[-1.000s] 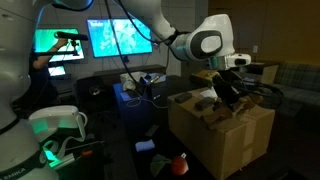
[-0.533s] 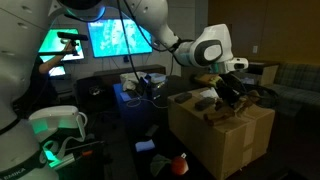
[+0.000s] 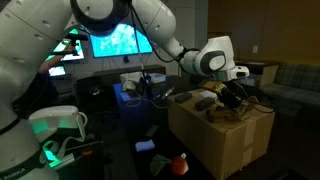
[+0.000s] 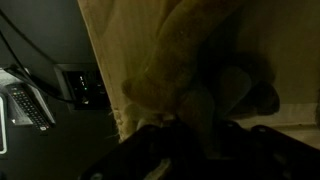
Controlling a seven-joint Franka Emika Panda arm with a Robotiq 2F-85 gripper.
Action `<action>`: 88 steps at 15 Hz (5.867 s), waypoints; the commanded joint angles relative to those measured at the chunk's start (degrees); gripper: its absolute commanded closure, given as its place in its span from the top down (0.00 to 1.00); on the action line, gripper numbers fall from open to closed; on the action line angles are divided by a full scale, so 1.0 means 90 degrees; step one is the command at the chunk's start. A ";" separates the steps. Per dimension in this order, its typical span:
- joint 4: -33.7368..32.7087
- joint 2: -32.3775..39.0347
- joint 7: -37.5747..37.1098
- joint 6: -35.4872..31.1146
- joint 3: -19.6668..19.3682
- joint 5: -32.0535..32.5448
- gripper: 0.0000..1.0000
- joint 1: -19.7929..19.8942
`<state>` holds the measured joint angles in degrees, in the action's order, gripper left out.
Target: Swap the things on the box with the things on the table
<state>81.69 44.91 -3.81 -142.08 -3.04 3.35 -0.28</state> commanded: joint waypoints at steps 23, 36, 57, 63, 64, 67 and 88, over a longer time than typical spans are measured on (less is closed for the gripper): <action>0.0028 -0.0399 -0.0310 -0.0137 -0.0191 0.0397 1.00 -0.0870; 0.0721 -0.0893 -0.0158 -0.0361 0.0138 0.0306 1.00 -0.0730; 0.0593 -0.0168 0.1137 -0.0087 0.0850 -0.0235 1.00 -0.0092; 0.0653 -0.0214 0.1382 0.0082 0.0981 -0.0309 1.00 -0.0004; 0.0668 -0.0220 0.1405 0.0097 0.1001 -0.0329 1.00 0.0000; 0.0739 -0.0226 0.1421 0.0098 0.1021 -0.0343 1.00 -0.0025; 0.0812 -0.0433 0.1337 0.0618 0.1110 -0.0432 0.34 -0.0127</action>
<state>88.85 42.25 8.07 -138.83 7.41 0.15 -1.14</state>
